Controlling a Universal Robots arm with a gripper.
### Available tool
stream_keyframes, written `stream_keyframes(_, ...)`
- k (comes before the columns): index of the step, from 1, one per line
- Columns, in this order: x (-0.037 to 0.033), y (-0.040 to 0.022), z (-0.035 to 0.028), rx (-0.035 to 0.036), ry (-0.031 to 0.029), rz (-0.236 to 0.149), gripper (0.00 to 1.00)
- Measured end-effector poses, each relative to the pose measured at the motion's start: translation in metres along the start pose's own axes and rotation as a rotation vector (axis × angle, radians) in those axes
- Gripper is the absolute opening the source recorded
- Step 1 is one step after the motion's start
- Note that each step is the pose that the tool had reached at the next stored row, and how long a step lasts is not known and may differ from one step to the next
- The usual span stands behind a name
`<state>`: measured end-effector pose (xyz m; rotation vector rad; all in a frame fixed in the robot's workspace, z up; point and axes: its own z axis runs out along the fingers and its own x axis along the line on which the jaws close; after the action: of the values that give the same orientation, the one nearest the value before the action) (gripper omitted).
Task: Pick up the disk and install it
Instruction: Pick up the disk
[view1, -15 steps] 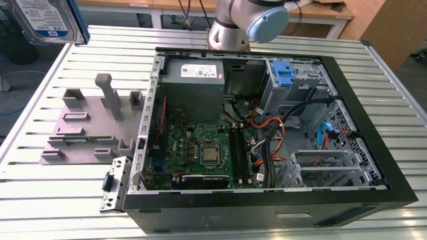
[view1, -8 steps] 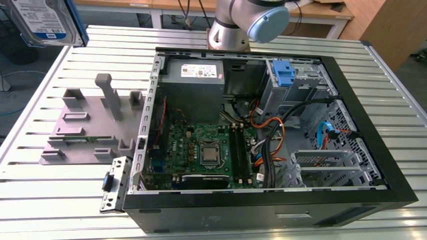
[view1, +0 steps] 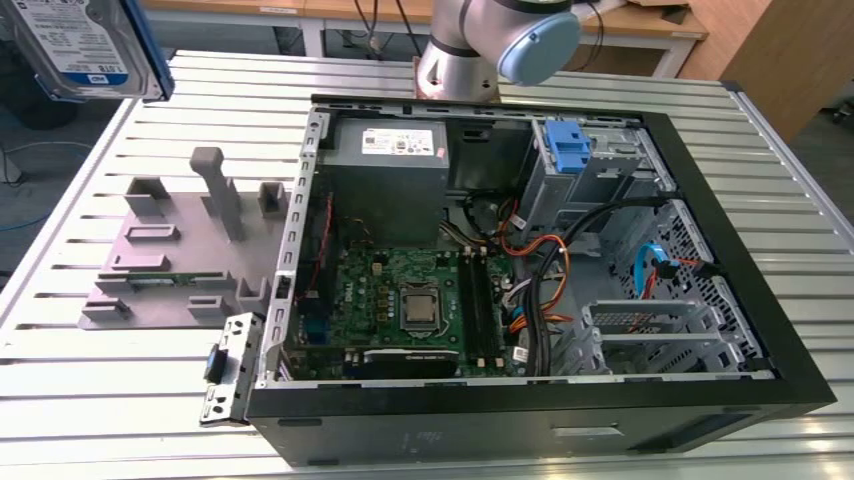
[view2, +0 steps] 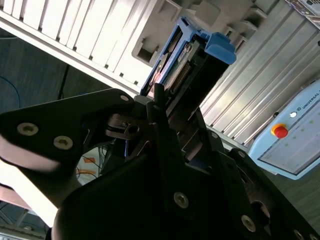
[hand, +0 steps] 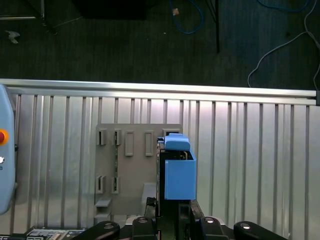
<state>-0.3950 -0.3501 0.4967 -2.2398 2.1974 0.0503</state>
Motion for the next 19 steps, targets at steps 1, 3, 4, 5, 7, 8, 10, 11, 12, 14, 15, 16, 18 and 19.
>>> stream_keyframes(1,0.0007,0.0000,0.0000,0.0000,0.0000,0.000,0.35)
stream_keyframes(3,0.0011,-0.0001,0.0001,0.0001,0.0000,0.000,0.35)
stream_keyframes(4,0.0011,-0.0001,0.0001,0.0001,0.0000,0.000,0.35)
stream_keyframes(5,0.0012,-0.0001,0.0001,0.0000,0.0000,0.000,0.35)
stream_keyframes(7,0.0013,-0.0015,0.0001,0.0000,0.0000,0.000,0.35)
stream_keyframes(8,0.0013,-0.0025,0.0000,0.0000,0.0000,0.000,0.35)
stream_keyframes(10,0.0013,-0.0054,-0.0001,0.0000,-0.0001,0.000,0.35)
stream_keyframes(11,0.0014,-0.0073,-0.0001,-0.0001,-0.0001,0.000,0.35)
stream_keyframes(12,0.0014,-0.0092,-0.0001,0.0000,-0.0001,0.000,0.35)
stream_keyframes(14,0.0015,-0.0128,-0.0001,0.0001,-0.0002,0.000,0.35)
stream_keyframes(15,0.0015,-0.0148,-0.0002,0.0001,-0.0001,0.000,0.35)
stream_keyframes(16,0.0015,-0.0171,-0.0002,0.0000,-0.0001,0.000,0.35)
stream_keyframes(18,0.0016,-0.0212,-0.0003,0.0000,-0.0001,0.000,0.35)
stream_keyframes(19,0.0016,-0.0232,-0.0003,0.0000,-0.0001,0.000,0.35)
